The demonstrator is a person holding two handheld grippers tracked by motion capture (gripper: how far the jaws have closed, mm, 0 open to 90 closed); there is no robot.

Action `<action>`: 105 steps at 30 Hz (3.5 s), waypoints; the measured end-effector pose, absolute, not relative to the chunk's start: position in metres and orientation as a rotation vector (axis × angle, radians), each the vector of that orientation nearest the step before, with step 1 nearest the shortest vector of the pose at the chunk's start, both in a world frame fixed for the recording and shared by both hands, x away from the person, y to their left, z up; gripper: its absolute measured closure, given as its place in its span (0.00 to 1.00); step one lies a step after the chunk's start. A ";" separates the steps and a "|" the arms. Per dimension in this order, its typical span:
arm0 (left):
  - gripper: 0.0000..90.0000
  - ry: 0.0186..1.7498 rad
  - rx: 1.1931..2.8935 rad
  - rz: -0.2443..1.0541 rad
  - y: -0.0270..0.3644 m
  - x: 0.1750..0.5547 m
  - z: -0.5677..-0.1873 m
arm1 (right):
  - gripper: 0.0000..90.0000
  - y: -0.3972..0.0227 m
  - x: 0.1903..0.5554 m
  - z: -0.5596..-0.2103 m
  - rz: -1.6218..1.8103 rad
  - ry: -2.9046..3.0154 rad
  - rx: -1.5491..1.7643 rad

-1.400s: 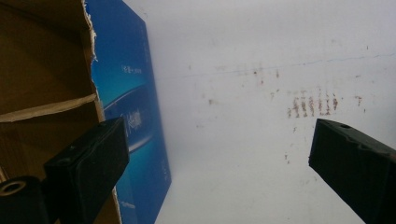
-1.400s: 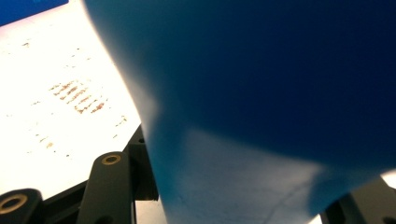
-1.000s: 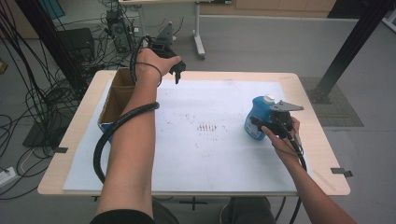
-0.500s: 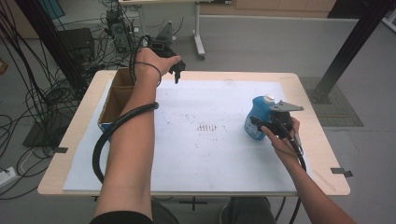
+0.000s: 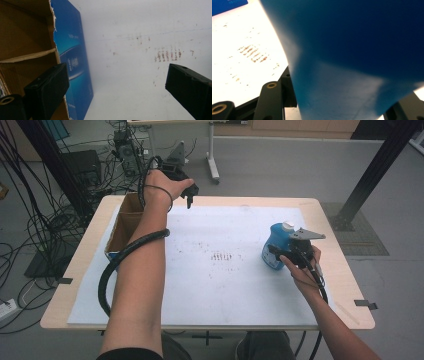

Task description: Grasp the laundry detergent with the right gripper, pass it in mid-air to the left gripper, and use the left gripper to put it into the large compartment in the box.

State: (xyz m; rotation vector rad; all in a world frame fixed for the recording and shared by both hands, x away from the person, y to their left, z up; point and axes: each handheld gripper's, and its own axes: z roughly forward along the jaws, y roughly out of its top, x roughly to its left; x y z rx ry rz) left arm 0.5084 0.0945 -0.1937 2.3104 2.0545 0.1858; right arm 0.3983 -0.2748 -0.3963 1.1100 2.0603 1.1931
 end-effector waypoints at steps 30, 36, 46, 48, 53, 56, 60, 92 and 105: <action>0.06 2.055 2.310 0.192 0.096 0.507 -0.192 | 0.48 -0.275 0.398 -0.396 1.198 2.059 1.116; 0.06 2.053 2.311 0.199 0.095 0.507 -0.190 | 0.48 -0.275 0.398 -0.397 1.200 2.058 1.115; 0.06 2.052 2.312 0.201 0.096 0.506 -0.190 | 0.48 -0.275 0.398 -0.397 1.204 2.056 1.117; 0.06 2.049 2.314 0.202 0.096 0.505 -0.189 | 0.48 -0.275 0.398 -0.397 1.205 2.054 1.120; 0.06 2.042 2.314 0.202 0.096 0.505 -0.188 | 0.48 -0.275 0.397 -0.397 1.204 2.051 1.121; 0.06 2.043 2.314 0.204 0.097 0.505 -0.188 | 0.48 -0.275 0.397 -0.397 1.207 2.049 1.122; 0.06 2.041 2.313 0.201 0.097 0.505 -0.189 | 0.48 -0.275 0.397 -0.397 1.209 2.049 1.122; 0.06 1.875 2.374 0.201 0.112 0.487 -0.161 | 0.49 -0.275 0.402 -0.377 1.133 2.154 1.229; 0.06 1.632 2.430 0.197 0.123 0.465 -0.136 | 0.49 -0.238 0.411 -0.325 1.150 2.297 1.172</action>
